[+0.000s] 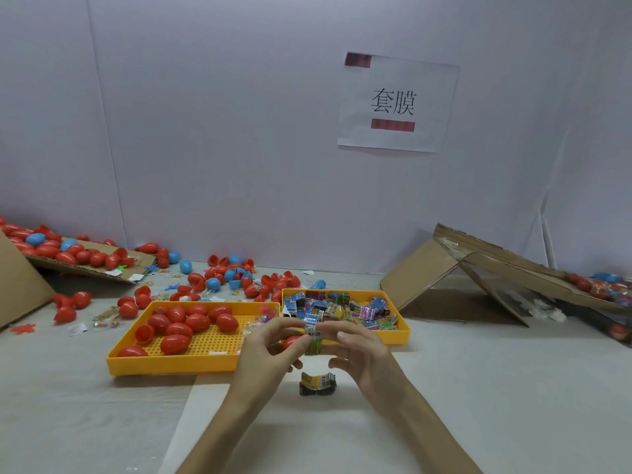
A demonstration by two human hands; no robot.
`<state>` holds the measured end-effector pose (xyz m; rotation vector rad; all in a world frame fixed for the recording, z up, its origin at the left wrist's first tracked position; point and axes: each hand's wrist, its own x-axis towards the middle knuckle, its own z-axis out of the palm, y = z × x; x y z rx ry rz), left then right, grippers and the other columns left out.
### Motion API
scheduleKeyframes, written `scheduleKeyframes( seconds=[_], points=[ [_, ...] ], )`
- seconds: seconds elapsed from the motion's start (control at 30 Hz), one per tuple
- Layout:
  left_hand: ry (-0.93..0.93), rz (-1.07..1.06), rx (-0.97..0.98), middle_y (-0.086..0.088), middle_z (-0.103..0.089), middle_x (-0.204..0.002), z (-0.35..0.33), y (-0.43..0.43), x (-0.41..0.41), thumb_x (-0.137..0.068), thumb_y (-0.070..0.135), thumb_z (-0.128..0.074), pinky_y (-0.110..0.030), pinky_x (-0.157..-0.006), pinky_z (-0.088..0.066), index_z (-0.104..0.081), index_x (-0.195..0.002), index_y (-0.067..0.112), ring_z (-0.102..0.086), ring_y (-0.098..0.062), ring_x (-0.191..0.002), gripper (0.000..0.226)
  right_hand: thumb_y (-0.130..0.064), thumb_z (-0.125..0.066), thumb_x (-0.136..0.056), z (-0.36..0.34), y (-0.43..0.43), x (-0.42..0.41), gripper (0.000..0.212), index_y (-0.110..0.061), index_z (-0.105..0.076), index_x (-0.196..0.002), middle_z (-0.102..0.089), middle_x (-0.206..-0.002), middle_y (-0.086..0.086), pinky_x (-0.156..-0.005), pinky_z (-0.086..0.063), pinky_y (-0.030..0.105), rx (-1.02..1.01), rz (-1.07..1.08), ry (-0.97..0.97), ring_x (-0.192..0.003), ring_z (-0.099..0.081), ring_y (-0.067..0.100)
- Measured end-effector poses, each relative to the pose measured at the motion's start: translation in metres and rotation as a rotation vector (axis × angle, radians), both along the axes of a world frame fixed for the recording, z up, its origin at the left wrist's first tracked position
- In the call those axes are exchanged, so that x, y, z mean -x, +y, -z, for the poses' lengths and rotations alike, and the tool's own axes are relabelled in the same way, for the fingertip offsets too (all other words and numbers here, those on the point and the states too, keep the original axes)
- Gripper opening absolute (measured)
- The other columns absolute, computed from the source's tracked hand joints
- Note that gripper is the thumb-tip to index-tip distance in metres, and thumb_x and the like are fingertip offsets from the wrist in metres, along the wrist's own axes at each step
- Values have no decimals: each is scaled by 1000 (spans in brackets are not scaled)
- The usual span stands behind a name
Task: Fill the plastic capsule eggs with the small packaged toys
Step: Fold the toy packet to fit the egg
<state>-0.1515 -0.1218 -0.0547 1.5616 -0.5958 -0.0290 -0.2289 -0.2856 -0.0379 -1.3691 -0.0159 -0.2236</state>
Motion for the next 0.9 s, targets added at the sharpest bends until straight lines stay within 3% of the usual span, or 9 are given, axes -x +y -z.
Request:
scheduleKeyframes(
  seconds=[0.27, 0.4, 0.9],
  points=[
    [62, -26, 73, 4, -75, -85, -2, 0, 0, -91, 16, -72, -23, -56, -56, -74, -98, 23, -69, -17, -63, 10, -32, -64, -81, -3, -1, 1, 35, -20, -78, -111, -73, -117, 10, -73, -52, 24, 20, 74, 22, -107, -70, 30],
    [73, -6, 46, 6, -75, -83, -1, 0, 0, -93, 16, -70, -21, -57, -55, -74, -98, 22, -70, -16, -63, 8, -28, -62, -84, -3, -1, 1, 34, -15, -77, -112, -72, -116, 16, -69, -54, 27, -27, 27, 12, -102, -71, 34],
    [212, 72, 94, -2, -75, -87, -4, 3, 2, -89, 22, -74, -26, -62, -57, -75, -99, 20, -69, -19, -64, 11, -31, -60, -86, -4, 0, 2, 36, -18, -75, -115, -71, -122, 12, -74, -51, 27, -47, -17, 6, -105, -70, 28]
  ],
)
